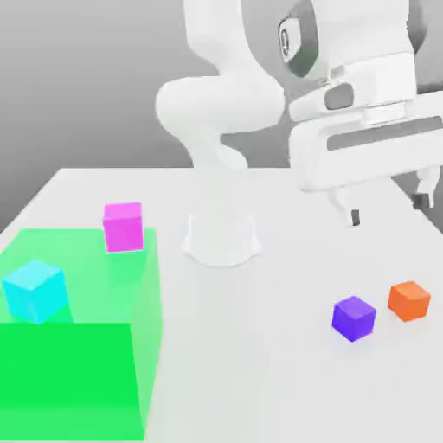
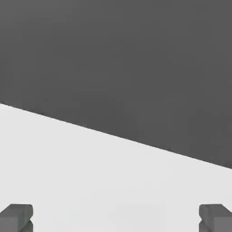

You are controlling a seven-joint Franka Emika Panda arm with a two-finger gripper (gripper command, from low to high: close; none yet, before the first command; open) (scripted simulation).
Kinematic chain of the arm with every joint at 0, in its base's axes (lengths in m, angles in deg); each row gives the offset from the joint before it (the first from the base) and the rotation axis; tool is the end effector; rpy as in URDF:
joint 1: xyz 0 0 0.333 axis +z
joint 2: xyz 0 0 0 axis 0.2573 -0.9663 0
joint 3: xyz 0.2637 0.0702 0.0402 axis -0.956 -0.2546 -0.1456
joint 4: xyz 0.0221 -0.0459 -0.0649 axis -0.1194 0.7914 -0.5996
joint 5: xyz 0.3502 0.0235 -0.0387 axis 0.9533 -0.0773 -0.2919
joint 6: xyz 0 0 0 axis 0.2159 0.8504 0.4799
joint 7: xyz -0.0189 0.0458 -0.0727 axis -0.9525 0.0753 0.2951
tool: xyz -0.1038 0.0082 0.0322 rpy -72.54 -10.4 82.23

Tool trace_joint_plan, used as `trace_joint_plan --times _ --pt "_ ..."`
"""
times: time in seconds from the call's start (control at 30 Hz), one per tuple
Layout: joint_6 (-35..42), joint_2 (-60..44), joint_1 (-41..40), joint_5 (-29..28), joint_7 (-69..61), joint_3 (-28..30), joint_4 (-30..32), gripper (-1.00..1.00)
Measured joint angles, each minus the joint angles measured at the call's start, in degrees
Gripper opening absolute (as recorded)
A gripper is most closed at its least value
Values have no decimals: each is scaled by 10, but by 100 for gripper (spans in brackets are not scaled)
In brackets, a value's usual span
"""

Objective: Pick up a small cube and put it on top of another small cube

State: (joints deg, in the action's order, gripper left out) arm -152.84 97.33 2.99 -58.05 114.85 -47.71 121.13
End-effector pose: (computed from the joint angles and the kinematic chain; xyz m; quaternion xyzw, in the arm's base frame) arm 0.3660 0.1884 0.3408 -0.9676 0.2128 -0.0894 0.1023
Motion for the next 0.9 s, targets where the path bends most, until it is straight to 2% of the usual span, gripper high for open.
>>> trace_joint_plan --times 0.17,0.3,0.43,0.53,0.57,0.77,0.9 --pt "-62 -84 31 -22 34 -51 61 0" --pt "-115 -155 61 -104 104 -70 104 0" --pt "-178 -237 96 -207 178 -6 96 0" --pt "-228 -298 152 -242 207 58 84 0" --pt "-238 -310 163 -246 210 70 82 -100" --pt "-243 -316 168 -250 214 76 81 -100" --pt "-197 -259 133 -213 183 32 92 -100"
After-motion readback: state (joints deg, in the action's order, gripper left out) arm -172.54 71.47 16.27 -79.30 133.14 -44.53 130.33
